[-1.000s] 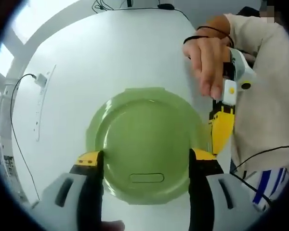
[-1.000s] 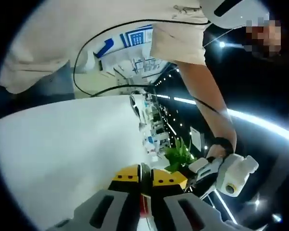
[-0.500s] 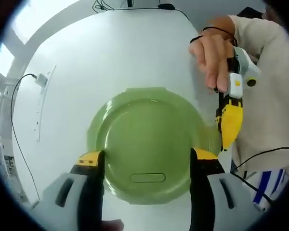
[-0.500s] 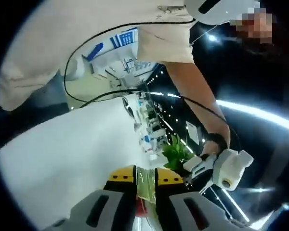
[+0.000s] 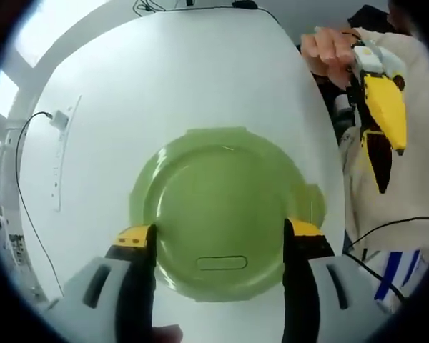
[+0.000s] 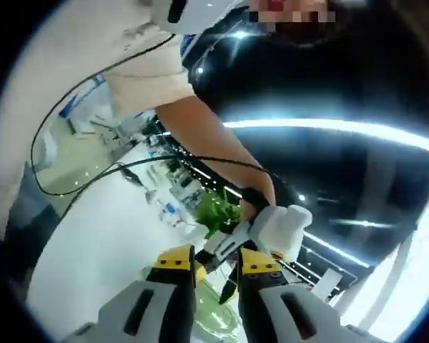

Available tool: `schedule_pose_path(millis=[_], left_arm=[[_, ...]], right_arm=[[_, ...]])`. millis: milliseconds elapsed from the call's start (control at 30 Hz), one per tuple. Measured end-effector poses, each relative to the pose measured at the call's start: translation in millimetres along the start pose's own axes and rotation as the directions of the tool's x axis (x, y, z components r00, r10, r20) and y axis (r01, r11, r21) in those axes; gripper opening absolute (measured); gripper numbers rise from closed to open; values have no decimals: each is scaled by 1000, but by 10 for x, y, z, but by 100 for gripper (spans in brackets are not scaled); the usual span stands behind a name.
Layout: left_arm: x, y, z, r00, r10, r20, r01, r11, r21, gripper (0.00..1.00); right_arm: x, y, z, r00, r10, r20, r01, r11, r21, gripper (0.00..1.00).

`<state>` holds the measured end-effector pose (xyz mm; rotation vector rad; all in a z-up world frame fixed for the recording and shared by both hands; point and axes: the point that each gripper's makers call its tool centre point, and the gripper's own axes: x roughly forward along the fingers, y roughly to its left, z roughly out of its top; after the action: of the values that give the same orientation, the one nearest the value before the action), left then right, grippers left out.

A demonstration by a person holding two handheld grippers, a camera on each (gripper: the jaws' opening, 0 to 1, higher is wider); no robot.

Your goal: Open container latches remove lid place lid upside down on tabletop take tomato from container place on tabletop

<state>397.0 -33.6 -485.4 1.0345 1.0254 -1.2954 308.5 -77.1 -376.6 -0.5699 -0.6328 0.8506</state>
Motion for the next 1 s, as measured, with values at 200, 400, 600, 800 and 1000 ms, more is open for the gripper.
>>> schedule_pose_path(millis=[200,400,600,800,1000], left_arm=[[0,0,-7,999,-1,-34,1,1000,10,64],[-3,0,-14,1000,0,-22,0,1000,8,64],[-5,-1,-14,1000,0,-14,0,1000,6,64],[-7,-2,-17,1000,0,-15,0,1000,7,64],[-9,-3,-19,1000,0,-18,1,1000,7,64]], right_arm=[[-77,-341,-231,986,-135,-97,152,970,192,18],[-160,-559,-430,958,-228,-172,273,908,319,18],[-164,-602,-475,947,-257,-190,312,876,367,19],[-148,-641,-473,939,-280,-199,337,861,381,19],[-163,-701,-515,927,-301,-223,369,835,408,20]])
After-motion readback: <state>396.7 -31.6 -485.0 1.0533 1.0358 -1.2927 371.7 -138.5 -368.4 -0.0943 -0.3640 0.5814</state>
